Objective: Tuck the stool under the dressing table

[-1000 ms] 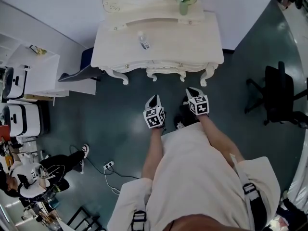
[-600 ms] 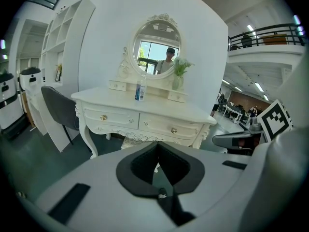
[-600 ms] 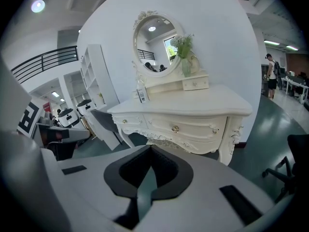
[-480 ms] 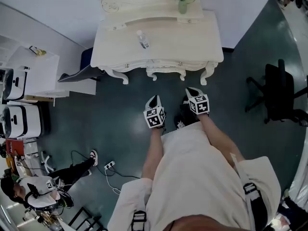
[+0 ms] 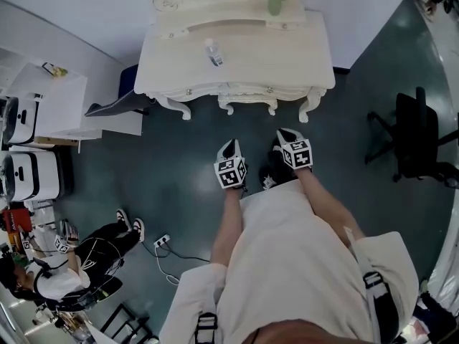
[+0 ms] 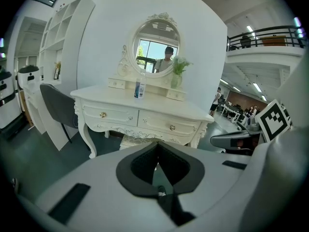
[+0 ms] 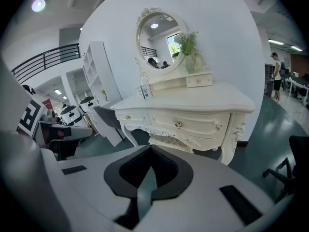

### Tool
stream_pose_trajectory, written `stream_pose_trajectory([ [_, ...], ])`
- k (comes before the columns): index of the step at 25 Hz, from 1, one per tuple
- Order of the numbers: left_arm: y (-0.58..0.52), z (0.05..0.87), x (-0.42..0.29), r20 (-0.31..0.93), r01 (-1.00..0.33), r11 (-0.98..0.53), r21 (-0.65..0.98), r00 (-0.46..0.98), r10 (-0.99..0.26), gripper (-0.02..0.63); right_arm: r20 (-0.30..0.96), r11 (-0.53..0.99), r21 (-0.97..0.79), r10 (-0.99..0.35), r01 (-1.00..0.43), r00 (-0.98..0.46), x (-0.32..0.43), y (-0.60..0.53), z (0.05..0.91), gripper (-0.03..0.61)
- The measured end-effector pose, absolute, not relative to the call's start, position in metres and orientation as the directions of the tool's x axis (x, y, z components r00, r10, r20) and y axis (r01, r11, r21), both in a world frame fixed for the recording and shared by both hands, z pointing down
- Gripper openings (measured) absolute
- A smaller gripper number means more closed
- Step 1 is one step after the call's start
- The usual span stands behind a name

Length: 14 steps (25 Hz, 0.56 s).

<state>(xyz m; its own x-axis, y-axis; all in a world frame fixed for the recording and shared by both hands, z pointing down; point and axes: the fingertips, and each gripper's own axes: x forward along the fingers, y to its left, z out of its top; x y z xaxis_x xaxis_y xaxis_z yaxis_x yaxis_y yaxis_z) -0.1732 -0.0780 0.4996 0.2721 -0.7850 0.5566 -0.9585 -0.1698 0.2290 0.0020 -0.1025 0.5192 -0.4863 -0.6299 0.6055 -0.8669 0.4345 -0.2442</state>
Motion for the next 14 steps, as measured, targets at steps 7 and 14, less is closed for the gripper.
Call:
stream_pose_trajectory([
  [7,-0.0798,0.4978,-0.1739,0.550,-0.958,-0.167,0.232,0.271,-0.790,0.015,0.600,0.428,-0.238,-0.641,-0.872,-0.478,0.0055,-0.1058,0.5155,0.043],
  [14,-0.0828,0.4916,-0.1806,0.541,-0.959,-0.157,0.237,0.264,-0.799,0.015,0.596,0.426,-0.226,-0.651,-0.876,-0.470,0.0035,-0.1086,0.5104,0.043],
])
